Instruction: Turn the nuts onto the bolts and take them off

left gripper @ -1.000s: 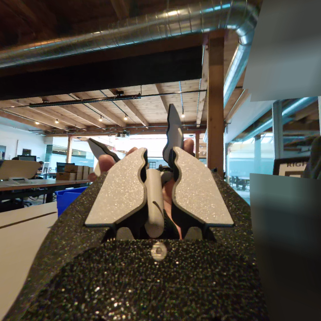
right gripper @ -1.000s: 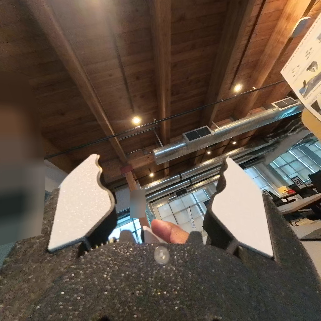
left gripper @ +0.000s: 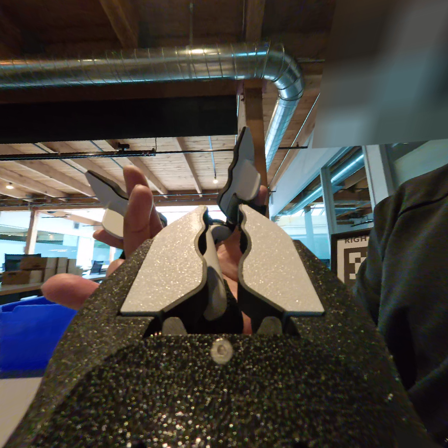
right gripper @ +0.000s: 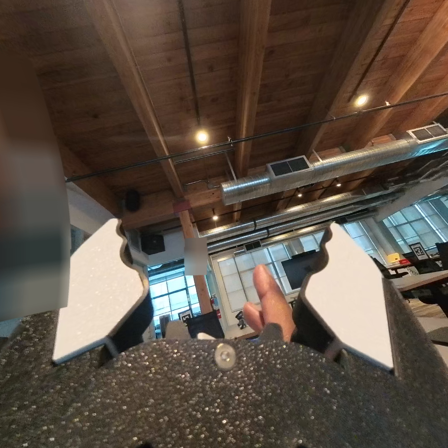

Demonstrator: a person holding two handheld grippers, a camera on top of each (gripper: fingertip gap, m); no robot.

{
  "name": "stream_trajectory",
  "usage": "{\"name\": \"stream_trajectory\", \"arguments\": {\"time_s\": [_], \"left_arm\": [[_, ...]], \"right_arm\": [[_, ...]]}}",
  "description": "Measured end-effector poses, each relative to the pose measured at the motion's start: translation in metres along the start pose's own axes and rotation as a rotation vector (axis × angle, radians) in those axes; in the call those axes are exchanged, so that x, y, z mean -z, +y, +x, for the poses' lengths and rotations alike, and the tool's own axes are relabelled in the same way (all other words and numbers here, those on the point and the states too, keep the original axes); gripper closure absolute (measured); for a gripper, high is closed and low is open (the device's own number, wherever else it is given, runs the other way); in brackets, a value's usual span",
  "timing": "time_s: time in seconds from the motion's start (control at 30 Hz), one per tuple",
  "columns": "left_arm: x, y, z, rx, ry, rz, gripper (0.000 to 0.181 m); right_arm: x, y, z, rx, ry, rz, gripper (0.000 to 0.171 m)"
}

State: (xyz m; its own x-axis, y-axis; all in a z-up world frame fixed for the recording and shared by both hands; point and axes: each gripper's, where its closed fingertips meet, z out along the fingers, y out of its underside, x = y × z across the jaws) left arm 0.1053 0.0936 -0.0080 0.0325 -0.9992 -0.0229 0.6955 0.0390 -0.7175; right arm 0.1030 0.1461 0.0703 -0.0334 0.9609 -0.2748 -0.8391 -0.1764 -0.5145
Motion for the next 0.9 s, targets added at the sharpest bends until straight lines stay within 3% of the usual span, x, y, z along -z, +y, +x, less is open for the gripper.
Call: {"name": "stream_trajectory", "arguments": {"time_s": [0.27,0.43,0.57,0.7,0.9], "left_arm": [[-0.009,-0.002,0.018,-0.108,0.01,-0.03,0.154],[-0.014,-0.005,0.025,-0.076,0.022,-0.022,0.138],[-0.012,-0.022,0.014,-0.115,-0.074,-0.012,0.132],[0.035,-0.072,-0.033,-0.34,-0.394,-0.063,0.125],[0.161,-0.223,-0.098,-0.83,-0.945,-0.389,0.118]], "right_arm": [[-0.002,-0.003,-0.017,0.04,-0.012,-0.025,0.033],[-0.008,0.009,-0.028,0.125,-0.041,-0.105,0.032],[-0.002,-0.018,-0.027,0.23,-0.035,0.069,0.03],[0.01,-0.036,-0.008,0.284,0.049,0.044,0.033],[0.048,-0.024,0.034,0.352,0.194,-0.215,0.057]]}}
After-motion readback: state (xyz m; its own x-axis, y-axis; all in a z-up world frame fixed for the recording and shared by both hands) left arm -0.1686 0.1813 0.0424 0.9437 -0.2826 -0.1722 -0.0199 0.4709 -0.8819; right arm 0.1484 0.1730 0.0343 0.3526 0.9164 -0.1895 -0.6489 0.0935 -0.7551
